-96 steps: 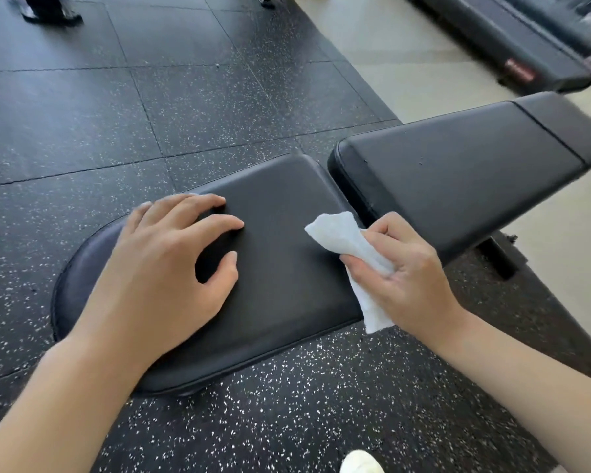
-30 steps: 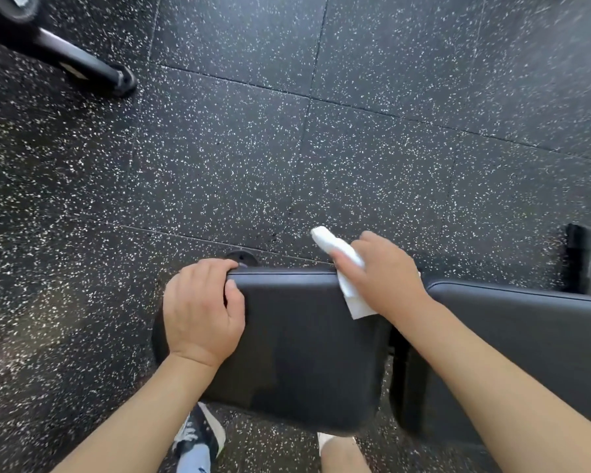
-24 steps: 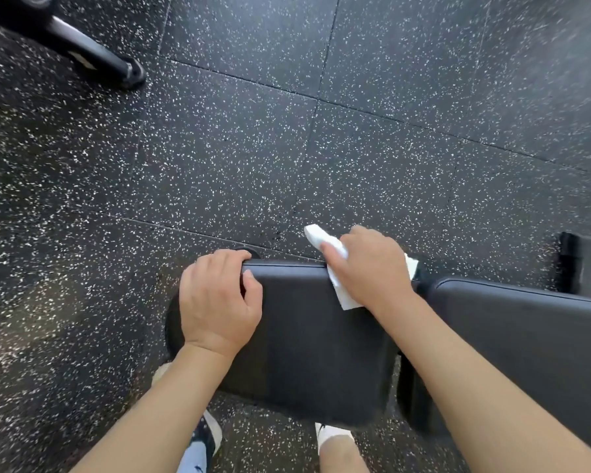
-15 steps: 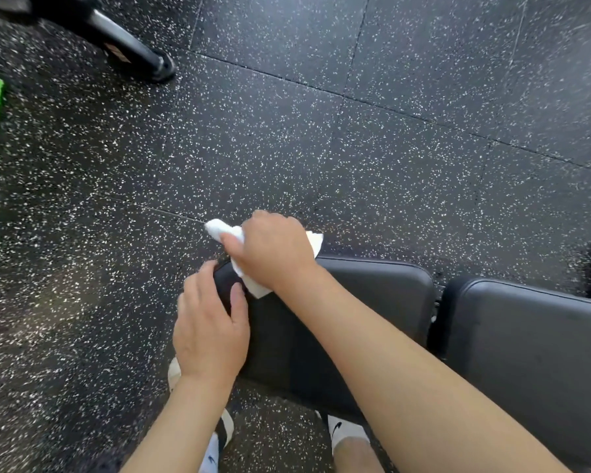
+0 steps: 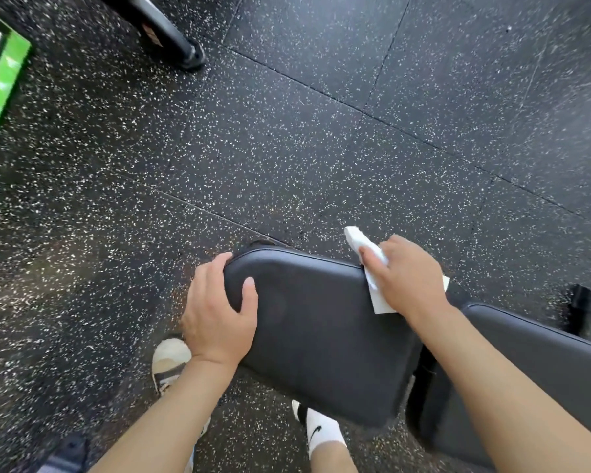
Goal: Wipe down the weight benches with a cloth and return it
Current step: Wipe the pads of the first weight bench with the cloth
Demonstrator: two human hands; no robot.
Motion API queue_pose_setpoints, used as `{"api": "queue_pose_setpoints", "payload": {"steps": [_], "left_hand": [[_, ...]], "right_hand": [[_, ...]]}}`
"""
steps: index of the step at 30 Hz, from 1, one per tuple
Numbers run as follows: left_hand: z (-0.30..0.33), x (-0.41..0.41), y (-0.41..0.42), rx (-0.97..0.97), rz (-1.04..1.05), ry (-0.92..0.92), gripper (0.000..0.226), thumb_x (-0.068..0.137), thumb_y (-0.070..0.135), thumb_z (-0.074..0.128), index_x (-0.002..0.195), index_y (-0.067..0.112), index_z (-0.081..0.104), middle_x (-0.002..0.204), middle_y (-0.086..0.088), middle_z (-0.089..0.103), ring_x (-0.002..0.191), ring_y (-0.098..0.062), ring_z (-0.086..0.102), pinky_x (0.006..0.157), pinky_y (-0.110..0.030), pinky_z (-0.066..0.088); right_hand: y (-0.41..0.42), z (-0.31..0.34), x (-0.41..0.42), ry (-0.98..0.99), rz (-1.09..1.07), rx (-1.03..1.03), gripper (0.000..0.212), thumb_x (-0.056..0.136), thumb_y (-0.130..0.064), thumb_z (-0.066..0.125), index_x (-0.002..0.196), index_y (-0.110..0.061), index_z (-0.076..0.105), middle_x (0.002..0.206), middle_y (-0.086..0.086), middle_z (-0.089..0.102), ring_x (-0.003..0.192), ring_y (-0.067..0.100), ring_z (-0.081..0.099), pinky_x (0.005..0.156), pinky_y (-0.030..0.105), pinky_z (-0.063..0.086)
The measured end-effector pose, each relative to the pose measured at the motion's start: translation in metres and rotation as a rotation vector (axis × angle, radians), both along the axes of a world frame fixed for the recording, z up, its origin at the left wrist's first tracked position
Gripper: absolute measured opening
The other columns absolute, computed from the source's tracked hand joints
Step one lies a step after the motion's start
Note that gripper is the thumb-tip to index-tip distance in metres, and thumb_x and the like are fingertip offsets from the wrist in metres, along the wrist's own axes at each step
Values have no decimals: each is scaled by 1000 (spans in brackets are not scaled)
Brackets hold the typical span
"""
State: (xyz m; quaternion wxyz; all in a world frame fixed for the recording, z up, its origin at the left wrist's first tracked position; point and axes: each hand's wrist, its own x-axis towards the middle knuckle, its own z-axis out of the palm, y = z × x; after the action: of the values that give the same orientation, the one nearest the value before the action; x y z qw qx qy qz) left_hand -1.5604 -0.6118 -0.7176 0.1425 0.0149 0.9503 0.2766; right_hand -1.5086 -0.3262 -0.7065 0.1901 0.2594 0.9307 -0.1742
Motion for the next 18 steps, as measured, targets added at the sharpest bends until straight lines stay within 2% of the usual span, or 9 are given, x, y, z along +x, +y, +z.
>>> {"api": "queue_pose_setpoints", "payload": {"steps": [3, 6, 8, 10, 12, 14, 16, 18], "left_hand": [[0, 0, -1, -12, 4, -6, 53, 97, 52, 46, 141, 24, 51, 130, 1, 57, 116, -26, 58, 88, -46, 51], [0, 4, -2, -26, 10, -43, 55, 97, 54, 45, 143, 24, 47, 131, 2, 54, 117, -25, 55, 85, -45, 51], [2, 17, -5, 16, 77, -70, 57, 97, 50, 43, 145, 19, 44, 133, -1, 51, 120, -27, 54, 84, -44, 51], [4, 38, -10, 78, 194, -122, 59, 101, 47, 44, 151, 16, 37, 141, -5, 47, 126, -31, 54, 90, -50, 54], [6, 58, -13, 155, 303, -181, 63, 101, 50, 45, 155, 19, 31, 149, -4, 45, 131, -28, 52, 99, -51, 52], [10, 74, -14, 205, 388, -236, 69, 98, 55, 43, 156, 19, 30, 152, -8, 48, 136, -28, 51, 108, -48, 48], [14, 82, -13, 206, 438, -299, 75, 96, 61, 38, 157, 20, 25, 155, -13, 48, 138, -33, 52, 110, -45, 46], [15, 84, -13, 209, 435, -335, 81, 94, 65, 32, 160, 19, 21, 158, -15, 45, 140, -33, 50, 110, -44, 45]], "right_hand": [[-59, -5, -49, 64, 110, -2, 51, 101, -52, 45, 63, -19, 40, 72, -4, 39, 70, 27, 46, 62, 38, 27], [-126, -6, -100, 122, 230, -43, 42, 99, -52, 48, 69, -22, 53, 73, -5, 37, 71, 26, 44, 64, 37, 26], [-162, -3, -118, 175, 407, -55, 47, 100, -55, 45, 70, -21, 62, 75, -4, 41, 75, 25, 48, 68, 37, 26], [-180, 1, -120, 224, 607, -73, 51, 100, -57, 45, 73, -20, 69, 78, -4, 48, 78, 23, 48, 70, 37, 26], [-174, 0, -120, 236, 721, -92, 50, 99, -59, 48, 75, -20, 69, 80, -4, 46, 77, 21, 43, 69, 36, 27], [-154, -2, -123, 156, 686, -131, 48, 100, -60, 49, 75, -21, 61, 82, -5, 45, 79, 21, 48, 67, 35, 29], [-129, -7, -124, 38, 509, -160, 50, 100, -59, 48, 71, -19, 52, 83, -4, 48, 82, 25, 55, 65, 37, 33], [-115, -9, -121, -30, 319, -191, 53, 100, -60, 46, 71, -16, 54, 84, -4, 53, 84, 26, 58, 66, 37, 37]]}}
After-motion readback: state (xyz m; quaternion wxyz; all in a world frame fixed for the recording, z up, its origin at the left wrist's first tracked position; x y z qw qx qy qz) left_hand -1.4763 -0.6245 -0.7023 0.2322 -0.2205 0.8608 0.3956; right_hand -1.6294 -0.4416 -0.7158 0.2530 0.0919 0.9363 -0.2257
